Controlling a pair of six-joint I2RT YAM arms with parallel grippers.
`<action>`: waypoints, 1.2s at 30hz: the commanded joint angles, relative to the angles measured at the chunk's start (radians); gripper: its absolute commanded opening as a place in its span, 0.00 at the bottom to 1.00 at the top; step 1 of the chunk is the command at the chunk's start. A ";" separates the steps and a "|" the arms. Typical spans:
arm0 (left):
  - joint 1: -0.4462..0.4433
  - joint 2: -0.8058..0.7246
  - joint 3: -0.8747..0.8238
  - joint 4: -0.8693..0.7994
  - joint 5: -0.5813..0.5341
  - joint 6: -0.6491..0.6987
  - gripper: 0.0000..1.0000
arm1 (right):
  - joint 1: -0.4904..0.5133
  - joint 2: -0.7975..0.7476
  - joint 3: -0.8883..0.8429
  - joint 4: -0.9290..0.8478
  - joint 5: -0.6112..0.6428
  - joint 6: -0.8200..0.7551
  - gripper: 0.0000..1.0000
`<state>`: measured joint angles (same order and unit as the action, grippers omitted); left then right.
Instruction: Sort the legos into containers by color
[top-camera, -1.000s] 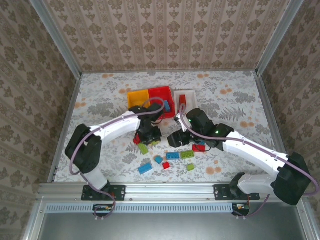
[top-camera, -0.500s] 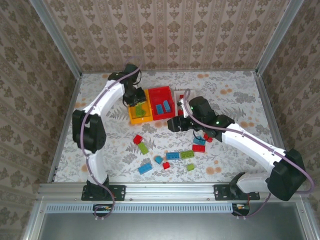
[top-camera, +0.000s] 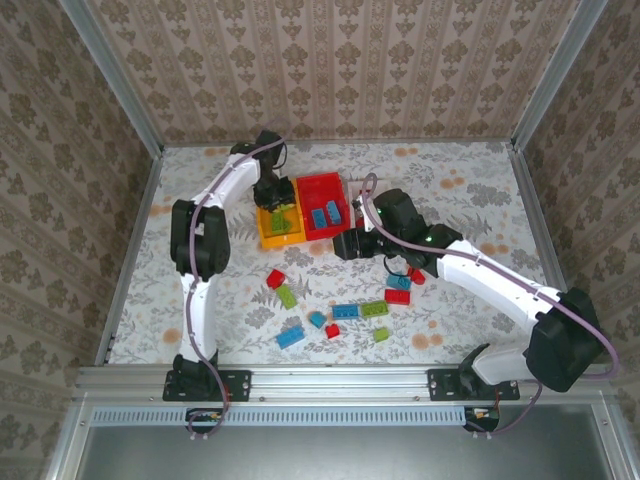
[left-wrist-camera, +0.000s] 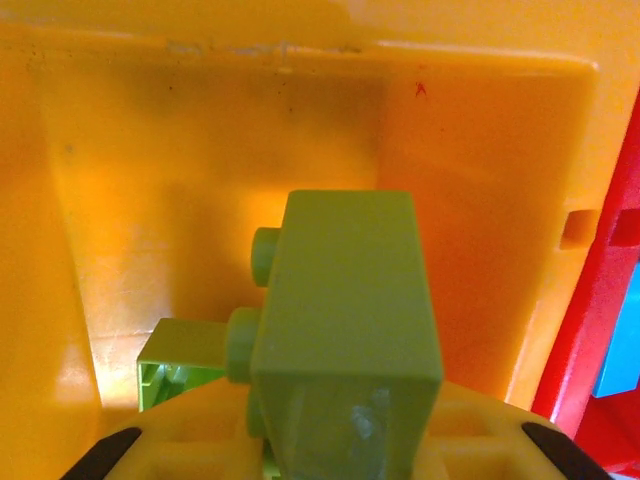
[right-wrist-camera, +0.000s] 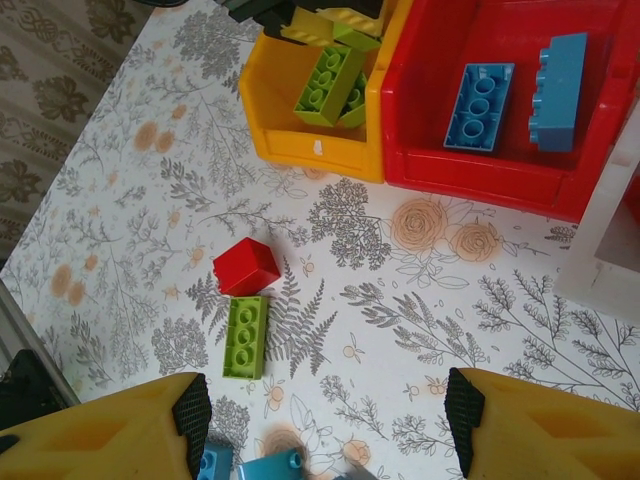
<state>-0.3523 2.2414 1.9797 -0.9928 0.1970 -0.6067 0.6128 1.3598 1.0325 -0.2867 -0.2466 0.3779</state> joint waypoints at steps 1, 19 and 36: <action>0.003 -0.003 -0.017 -0.049 -0.015 0.019 0.35 | -0.005 0.021 0.038 0.010 -0.005 0.022 0.67; -0.031 -0.254 -0.072 -0.078 -0.108 -0.009 0.52 | 0.079 0.181 0.149 -0.135 0.086 -0.134 0.68; 0.002 -1.257 -0.922 0.036 -0.150 -0.149 0.63 | 0.343 0.682 0.525 -0.218 0.161 -0.244 0.88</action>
<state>-0.3695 1.1088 1.1248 -0.9611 0.0513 -0.7090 0.9447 1.9808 1.4769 -0.4305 -0.1555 0.1875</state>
